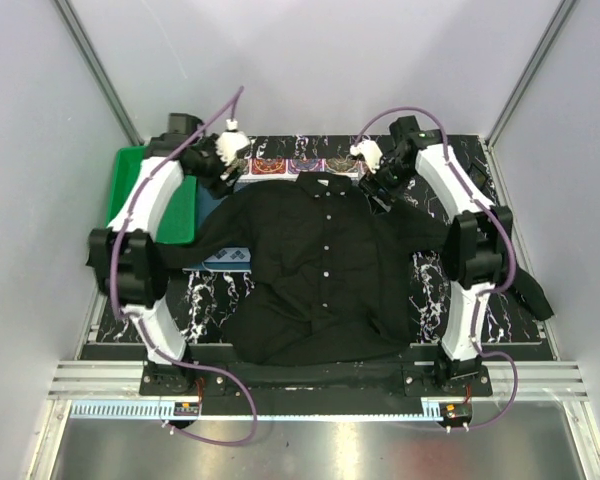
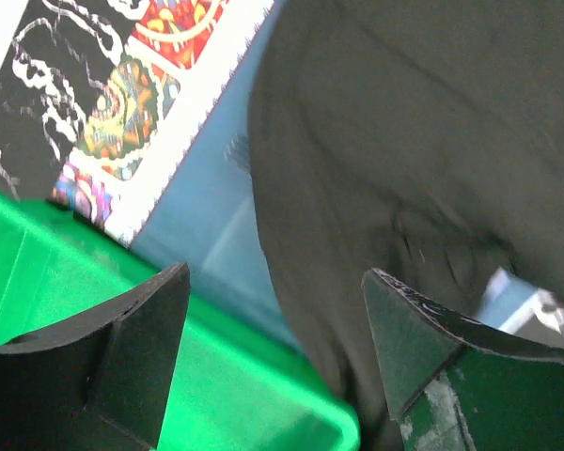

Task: Pin the brooch onto the clothing
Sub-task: Flatten out the clothes at the center of the board.

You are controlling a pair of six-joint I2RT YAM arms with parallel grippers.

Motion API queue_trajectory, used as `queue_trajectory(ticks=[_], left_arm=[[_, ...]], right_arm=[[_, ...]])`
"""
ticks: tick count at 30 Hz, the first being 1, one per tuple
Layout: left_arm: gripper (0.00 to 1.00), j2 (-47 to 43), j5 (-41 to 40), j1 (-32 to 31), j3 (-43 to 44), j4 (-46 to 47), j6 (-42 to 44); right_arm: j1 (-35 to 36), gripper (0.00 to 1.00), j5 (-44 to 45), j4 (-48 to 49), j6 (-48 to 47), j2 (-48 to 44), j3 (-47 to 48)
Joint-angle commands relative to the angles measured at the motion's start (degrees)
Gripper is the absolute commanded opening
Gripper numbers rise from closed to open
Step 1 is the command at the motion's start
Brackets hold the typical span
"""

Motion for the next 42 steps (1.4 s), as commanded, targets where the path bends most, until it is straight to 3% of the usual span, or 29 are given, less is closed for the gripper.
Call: queue_trajectory(ticks=[1, 5, 10, 14, 16, 18, 23, 24, 25, 28, 31, 35, 42], left_arm=[[0.79, -16.2, 12.0, 2.6, -8.2, -16.2, 13.5], [0.80, -28.0, 14.4, 0.1, -24.7, -20.2, 25.9], [0.80, -37.5, 17.0, -5.4, -36.8, -20.7, 32.3], [0.80, -37.4, 19.1, -6.7, -38.2, -19.0, 29.8], [0.81, -36.0, 21.0, -7.1, -37.4, -20.0, 29.4], [0.84, -37.3, 21.4, -7.3, -38.3, -18.6, 29.0], [0.84, -43.9, 21.1, -5.1, -44.1, 0.3, 14.1], [0.84, -45.9, 21.0, -3.7, -44.6, 5.1, 8.8], [0.85, -46.6, 21.2, 0.2, -45.6, 14.6, -3.2], [0.86, -46.6, 20.8, 6.1, -42.6, 20.6, -15.9], [0.86, -46.2, 20.6, 11.2, -39.9, 21.4, -21.2], [0.86, -47.5, 20.9, 13.4, -40.1, 22.2, -21.0], [0.86, -49.5, 21.3, 14.0, -41.1, 22.8, -20.0]], right_arm=[[2.3, 0.82, -12.7, -18.6, -7.5, -13.0, -5.3], [6.6, 0.78, -15.1, -22.9, -13.3, -21.0, -16.5], [14.8, 0.76, -15.4, -26.2, -18.7, -30.0, -28.0], [20.6, 0.68, -10.8, -24.2, -21.2, -33.7, -34.7], [21.3, 0.60, -10.9, -26.0, -21.2, -32.8, -35.2], [21.4, 0.59, -11.6, -28.4, -21.4, -32.0, -35.7], [26.8, 0.72, -3.3, -23.7, -15.5, -36.4, -41.8], [29.6, 0.72, -2.0, -20.9, -13.5, -37.0, -43.1], [30.5, 0.72, -0.9, -19.5, -11.2, -37.0, -43.3], [33.6, 0.75, -0.3, -18.4, -3.6, -33.6, -41.5], [36.8, 0.76, -1.5, -21.5, 1.9, -27.3, -39.1], [40.7, 0.77, 0.2, -20.6, 6.6, -21.9, -39.0], [40.7, 0.68, 5.6, -17.2, 10.1, -16.5, -38.3]])
